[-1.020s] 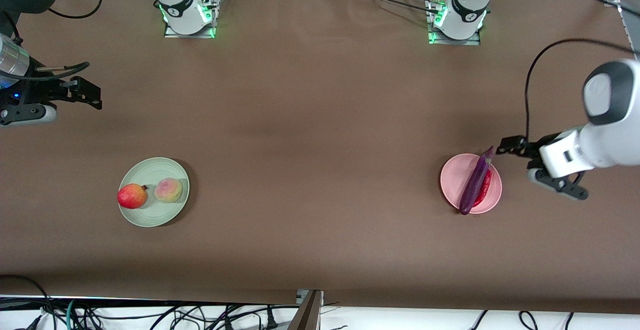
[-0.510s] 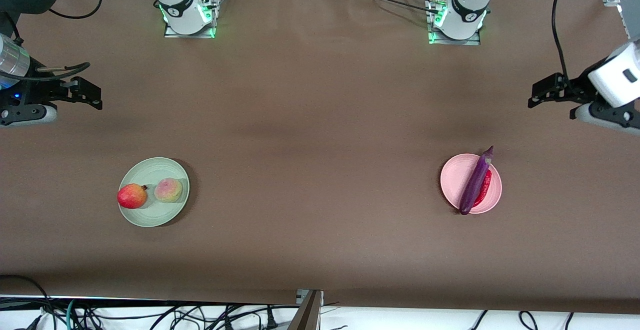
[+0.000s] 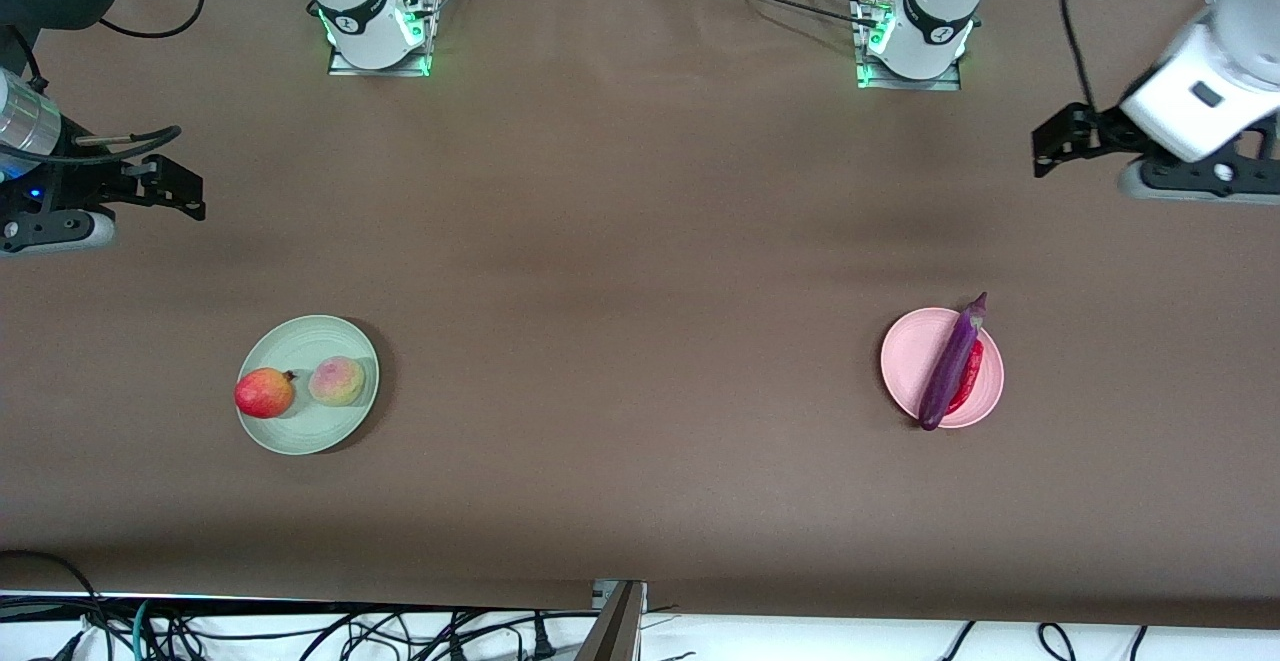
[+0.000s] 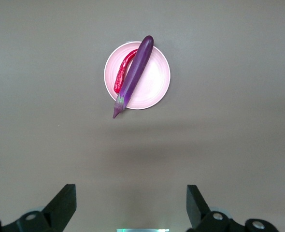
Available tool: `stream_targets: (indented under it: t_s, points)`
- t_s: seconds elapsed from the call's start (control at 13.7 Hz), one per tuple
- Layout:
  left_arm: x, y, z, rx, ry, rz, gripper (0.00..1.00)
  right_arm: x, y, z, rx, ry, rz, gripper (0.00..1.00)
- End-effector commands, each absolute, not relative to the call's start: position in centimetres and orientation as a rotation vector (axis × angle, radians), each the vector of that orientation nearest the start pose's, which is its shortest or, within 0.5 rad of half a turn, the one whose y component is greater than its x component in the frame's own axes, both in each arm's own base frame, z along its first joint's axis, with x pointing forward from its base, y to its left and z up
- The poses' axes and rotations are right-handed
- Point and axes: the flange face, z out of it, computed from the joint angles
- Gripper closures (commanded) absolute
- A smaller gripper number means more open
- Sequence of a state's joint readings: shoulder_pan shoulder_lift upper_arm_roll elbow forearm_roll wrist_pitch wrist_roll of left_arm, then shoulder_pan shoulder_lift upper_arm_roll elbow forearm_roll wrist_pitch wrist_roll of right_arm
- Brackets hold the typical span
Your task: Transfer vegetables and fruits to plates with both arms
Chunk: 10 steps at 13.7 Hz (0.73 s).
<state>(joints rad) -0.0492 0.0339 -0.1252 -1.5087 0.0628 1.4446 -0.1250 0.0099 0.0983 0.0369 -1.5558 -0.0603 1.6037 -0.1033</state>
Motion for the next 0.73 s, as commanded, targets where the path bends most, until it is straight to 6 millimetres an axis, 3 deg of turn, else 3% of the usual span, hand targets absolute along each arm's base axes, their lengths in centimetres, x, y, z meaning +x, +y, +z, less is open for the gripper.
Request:
stream_targets:
  t_s: [0.0, 0.66]
  points:
    - [55.08, -4.73, 63.45, -3.069, 0.038, 0.116, 0.00, 58.72, 2.04, 58.25, -3.187, -0.252, 0.074, 0.00]
    - [54.64, -4.11, 64.08, -3.101, 0.023, 0.096, 0.00, 58.73, 1.87, 58.25, -3.187, -0.250, 0.074, 0.00]
